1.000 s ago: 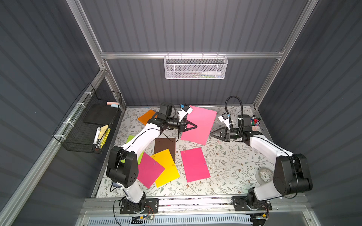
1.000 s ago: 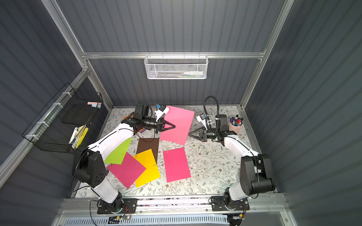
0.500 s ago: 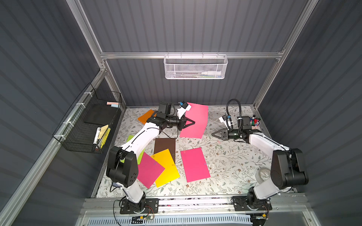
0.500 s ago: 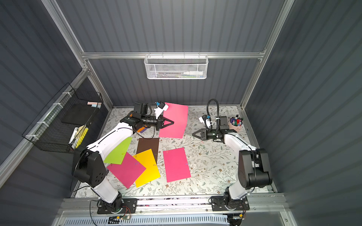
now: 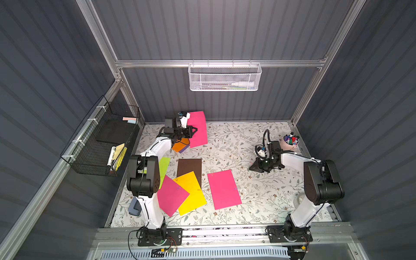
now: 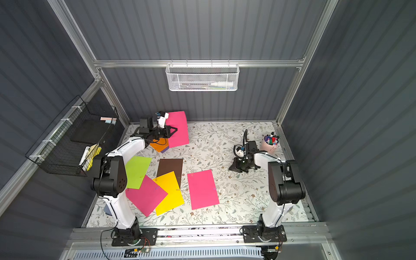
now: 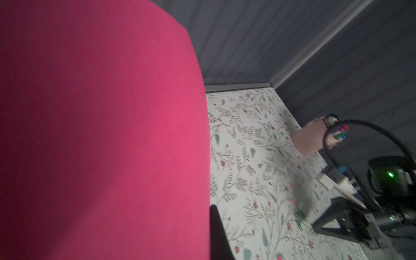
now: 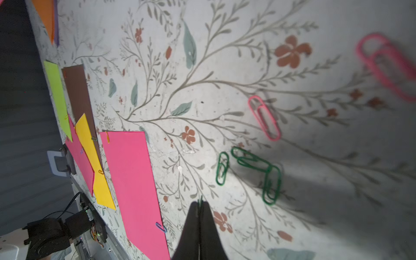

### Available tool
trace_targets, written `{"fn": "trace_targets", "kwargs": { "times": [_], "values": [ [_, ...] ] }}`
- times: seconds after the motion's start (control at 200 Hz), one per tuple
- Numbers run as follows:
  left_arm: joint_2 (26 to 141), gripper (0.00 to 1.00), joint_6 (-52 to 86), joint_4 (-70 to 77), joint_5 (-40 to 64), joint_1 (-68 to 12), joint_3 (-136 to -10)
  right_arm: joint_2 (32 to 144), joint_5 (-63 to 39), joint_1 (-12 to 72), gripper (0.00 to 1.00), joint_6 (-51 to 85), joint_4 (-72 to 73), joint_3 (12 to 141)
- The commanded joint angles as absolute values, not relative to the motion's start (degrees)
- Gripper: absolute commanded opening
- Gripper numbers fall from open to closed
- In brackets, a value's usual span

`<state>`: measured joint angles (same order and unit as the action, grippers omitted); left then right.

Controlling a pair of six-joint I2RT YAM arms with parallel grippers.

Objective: Unclip the paperclips from the documents
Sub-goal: Place the paper clip at the center of the board, then place the document at the document.

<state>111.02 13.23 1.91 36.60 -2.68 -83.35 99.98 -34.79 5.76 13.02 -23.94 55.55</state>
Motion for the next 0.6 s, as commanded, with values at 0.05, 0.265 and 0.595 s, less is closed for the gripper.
{"fn": "trace_targets", "kwargs": {
  "times": [0.05,0.265,0.595],
  "values": [
    [117.8,0.00,17.1,5.8,35.1,1.7,-87.6,101.4,-29.4,5.5,0.20,14.2,-29.4,58.1],
    [122.3,0.00,18.1,5.5,29.7,4.7,-88.7,97.6,-24.8,6.9,0.44,13.5,-30.9,57.5],
    [124.8,0.54,18.6,0.0,11.4,6.0,-90.9,94.0,-15.9,13.2,0.60,12.0,-37.1,61.1]
  ]
}}
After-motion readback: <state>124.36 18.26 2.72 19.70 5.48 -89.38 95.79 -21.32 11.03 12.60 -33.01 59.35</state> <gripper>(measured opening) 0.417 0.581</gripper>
